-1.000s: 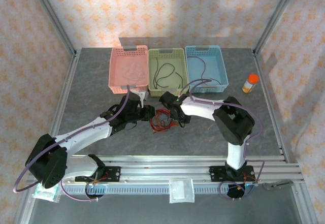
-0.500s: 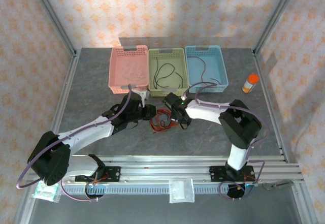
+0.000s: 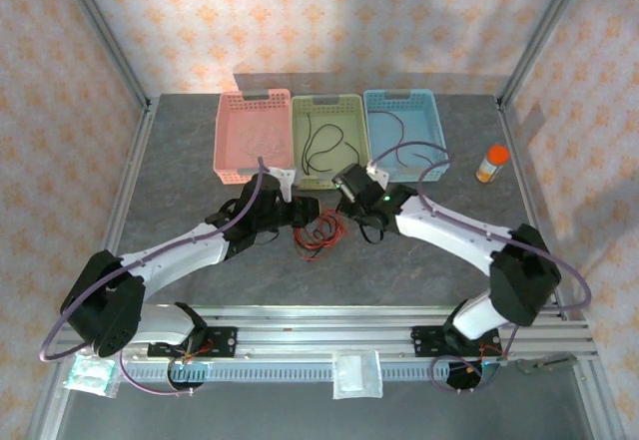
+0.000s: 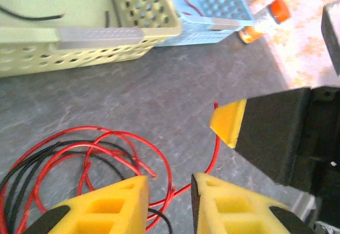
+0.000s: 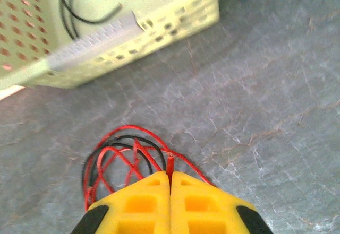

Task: Untangle the cables

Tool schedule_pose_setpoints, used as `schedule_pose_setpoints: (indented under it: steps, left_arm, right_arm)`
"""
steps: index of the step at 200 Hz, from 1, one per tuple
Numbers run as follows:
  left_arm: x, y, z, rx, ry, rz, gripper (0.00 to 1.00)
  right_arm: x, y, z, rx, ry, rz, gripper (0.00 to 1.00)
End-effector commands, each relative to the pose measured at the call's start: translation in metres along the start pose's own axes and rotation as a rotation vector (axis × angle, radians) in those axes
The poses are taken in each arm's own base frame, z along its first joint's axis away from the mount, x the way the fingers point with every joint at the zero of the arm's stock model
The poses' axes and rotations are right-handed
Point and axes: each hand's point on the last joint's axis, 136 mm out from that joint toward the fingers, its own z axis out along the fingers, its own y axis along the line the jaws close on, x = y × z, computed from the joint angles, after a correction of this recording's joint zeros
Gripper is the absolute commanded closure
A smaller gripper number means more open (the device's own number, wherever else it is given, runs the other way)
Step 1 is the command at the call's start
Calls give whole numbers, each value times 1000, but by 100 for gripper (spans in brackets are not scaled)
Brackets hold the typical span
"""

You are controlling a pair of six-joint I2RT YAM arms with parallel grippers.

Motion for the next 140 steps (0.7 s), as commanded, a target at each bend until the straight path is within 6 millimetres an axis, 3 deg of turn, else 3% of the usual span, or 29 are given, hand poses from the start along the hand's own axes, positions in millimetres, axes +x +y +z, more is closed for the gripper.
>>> schedule_pose_setpoints:
  steps: [1, 30, 57, 92, 140]
  left_arm:
    - [-16, -34, 2, 141, -26, 66, 70]
    - [-24, -49, 1, 201, -36, 94, 68]
    - [-33, -72, -1, 295, -36, 126, 62]
    - [-44, -108, -12, 448, -36, 155, 52]
    - [-51, -118, -12, 466, -40, 195, 48]
  right_arm:
    - [-32, 10, -25, -95, -97, -6, 100]
    - [-54, 38, -63, -345, -139, -41, 100]
    - [-69, 52, -91, -444, -161, -88, 100]
    - [-81, 64, -110, -516, -140, -79, 100]
    - [-85, 81, -127, -634, -83, -45, 100]
